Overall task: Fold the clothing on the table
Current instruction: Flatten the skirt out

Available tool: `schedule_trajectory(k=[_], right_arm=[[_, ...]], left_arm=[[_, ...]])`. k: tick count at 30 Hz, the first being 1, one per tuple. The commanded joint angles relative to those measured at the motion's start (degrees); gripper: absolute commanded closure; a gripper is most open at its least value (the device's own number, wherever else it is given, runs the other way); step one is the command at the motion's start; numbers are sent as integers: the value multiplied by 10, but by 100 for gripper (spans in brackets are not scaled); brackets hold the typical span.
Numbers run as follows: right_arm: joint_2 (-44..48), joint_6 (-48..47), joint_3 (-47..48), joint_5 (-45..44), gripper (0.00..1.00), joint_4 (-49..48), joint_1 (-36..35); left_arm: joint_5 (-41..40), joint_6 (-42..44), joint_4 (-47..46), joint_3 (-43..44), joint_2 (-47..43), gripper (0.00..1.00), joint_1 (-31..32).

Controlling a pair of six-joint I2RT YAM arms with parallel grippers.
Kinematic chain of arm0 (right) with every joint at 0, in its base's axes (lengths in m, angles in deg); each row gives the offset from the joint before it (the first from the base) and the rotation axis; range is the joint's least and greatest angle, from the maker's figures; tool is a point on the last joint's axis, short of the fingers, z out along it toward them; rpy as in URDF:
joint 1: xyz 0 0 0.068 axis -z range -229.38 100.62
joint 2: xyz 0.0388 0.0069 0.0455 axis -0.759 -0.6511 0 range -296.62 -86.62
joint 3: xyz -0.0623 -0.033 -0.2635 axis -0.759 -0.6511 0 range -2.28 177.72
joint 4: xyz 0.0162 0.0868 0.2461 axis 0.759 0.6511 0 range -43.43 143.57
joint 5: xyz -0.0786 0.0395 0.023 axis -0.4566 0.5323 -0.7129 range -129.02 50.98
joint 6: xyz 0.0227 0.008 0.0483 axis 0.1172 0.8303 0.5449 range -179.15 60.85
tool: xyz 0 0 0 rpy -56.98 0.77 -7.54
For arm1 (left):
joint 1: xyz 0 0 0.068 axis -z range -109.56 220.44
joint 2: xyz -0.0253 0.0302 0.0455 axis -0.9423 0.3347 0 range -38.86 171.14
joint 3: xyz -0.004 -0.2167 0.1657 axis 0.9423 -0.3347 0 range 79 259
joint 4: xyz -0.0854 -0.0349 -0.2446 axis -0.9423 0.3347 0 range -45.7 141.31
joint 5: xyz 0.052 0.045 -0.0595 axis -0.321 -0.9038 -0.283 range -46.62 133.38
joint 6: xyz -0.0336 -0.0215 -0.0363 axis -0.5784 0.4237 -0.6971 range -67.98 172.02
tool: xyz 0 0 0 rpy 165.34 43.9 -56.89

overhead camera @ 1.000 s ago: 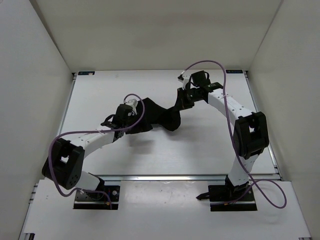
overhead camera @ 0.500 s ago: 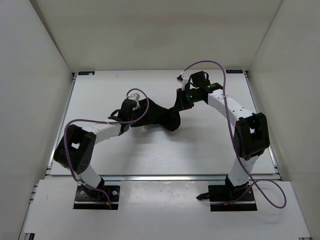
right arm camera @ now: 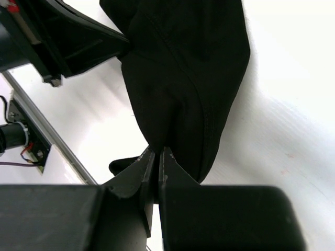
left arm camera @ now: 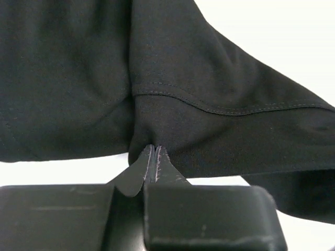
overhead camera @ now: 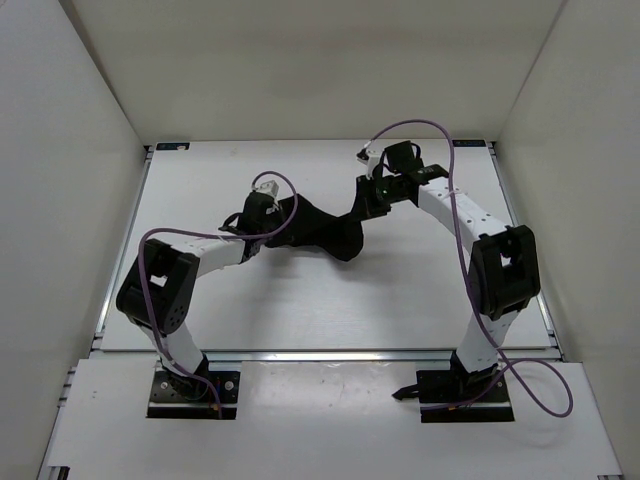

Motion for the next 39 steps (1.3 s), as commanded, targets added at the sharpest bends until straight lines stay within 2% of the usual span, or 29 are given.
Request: schedule_trajectory(k=[1,5,9,14,18,21,24,27,30,32,34,36,39], right_arm=[[30,-25,38,-10,100,3,20],[29,-25,83,-14,100,19,57],[25,-27,170,-10,100,34,81],[22,-31,300,-22,100,34,103],[54,-45,333,-14,100,26,135],[94,-61,308,-51,100,24,151],[148,-59,211,-31,100,4,176],[219,-88,58,-50,100,0,178],[282,-109,-13,-76,100,22,139],[326,-101,-26,-118,100,34,84],[340,-84,-25,-117,100,19,51],[334,-52,-17,-95,100,-2,52],[284,-46,-5,-63,99,-41,87]], left_arm=[[6,20,15,45,-7,100,-4],[6,49,71,93,-17,100,-18],[6,94,130,183,-48,100,-35],[-10,153,196,355,-69,100,-52],[-41,184,214,438,-118,100,-44],[-74,191,186,409,-191,100,-31],[-84,183,177,331,-264,100,-19],[-102,176,191,215,-338,100,12],[-125,161,242,139,-411,100,42],[-133,144,280,113,-452,100,59],[-132,133,308,97,-485,100,55],[-117,128,309,91,-490,100,8],[-46,121,274,97,-431,100,-57]])
